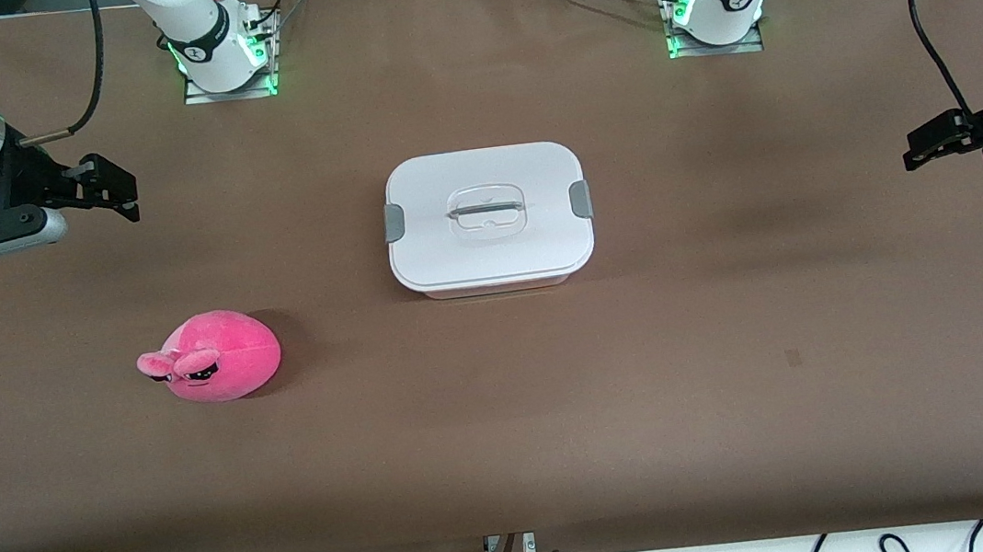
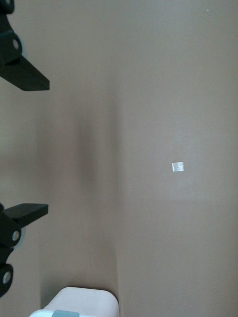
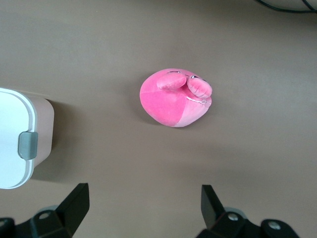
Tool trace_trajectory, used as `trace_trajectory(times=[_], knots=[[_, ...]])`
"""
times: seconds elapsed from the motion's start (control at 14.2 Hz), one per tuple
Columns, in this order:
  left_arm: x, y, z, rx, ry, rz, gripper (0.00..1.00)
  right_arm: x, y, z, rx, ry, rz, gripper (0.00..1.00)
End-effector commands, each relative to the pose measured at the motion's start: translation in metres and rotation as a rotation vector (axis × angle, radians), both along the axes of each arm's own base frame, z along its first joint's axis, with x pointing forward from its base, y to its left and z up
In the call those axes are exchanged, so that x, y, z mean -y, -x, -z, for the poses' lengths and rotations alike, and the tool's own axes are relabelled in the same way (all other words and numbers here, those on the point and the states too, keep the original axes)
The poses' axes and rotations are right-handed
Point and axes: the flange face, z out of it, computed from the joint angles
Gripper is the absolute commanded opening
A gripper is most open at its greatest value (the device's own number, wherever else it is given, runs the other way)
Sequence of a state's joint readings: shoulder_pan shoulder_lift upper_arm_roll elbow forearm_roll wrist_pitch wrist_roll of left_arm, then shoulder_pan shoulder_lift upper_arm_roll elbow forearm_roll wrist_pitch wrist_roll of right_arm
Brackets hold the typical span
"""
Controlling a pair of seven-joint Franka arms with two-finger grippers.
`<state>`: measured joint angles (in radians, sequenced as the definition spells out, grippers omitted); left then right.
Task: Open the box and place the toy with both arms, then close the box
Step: 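Move the left gripper toward the white box lid handle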
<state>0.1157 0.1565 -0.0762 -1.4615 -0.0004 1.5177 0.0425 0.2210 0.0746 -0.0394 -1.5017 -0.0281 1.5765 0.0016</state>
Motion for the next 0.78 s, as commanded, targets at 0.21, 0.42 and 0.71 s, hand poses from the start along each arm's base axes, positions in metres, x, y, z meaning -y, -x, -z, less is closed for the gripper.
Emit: trace_trajectory(times=[0.21, 0.42, 0.71], knots=[[0.0018, -0.0051, -0.0044, 0.004, -0.025, 0.001, 1.00, -0.0010, 0.0011, -0.0069, 0.014, 0.015, 0.008, 1.00], [0.0030, -0.0051, -0.0044, 0.004, -0.021, 0.004, 1.00, -0.0011, 0.0009, -0.0070, 0.016, 0.015, 0.008, 1.00], [0.0073, -0.0056, -0.0027, 0.002, -0.013, 0.009, 1.00, -0.0002, 0.0003, -0.0062, 0.016, 0.024, 0.008, 1.00]])
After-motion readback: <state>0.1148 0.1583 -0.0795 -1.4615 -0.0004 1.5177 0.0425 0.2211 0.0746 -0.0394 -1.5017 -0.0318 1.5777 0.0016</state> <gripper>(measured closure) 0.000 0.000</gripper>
